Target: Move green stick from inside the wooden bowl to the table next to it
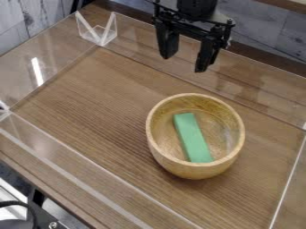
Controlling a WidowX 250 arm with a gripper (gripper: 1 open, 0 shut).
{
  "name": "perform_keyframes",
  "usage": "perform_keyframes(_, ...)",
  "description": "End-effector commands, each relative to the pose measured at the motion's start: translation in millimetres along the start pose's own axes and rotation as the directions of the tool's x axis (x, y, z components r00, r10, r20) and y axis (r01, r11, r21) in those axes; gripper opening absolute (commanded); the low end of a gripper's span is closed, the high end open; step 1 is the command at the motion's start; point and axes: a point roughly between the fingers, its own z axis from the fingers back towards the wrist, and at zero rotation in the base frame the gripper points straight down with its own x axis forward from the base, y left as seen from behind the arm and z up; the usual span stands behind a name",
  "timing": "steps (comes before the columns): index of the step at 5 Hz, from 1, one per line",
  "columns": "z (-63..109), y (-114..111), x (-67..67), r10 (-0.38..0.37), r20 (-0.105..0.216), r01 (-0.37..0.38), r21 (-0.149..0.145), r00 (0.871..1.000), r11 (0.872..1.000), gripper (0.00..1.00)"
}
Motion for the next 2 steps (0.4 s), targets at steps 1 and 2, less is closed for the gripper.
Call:
perform_keyframes(1,-8.5,-3,-7.7,0.049,-0.007,-0.049,-0.004,0.999,0.999,1.00)
perform_keyframes(2,-23.4,-10,-21.6,0.110,-0.004,-0.110,-0.013,0.994,0.994,1.00)
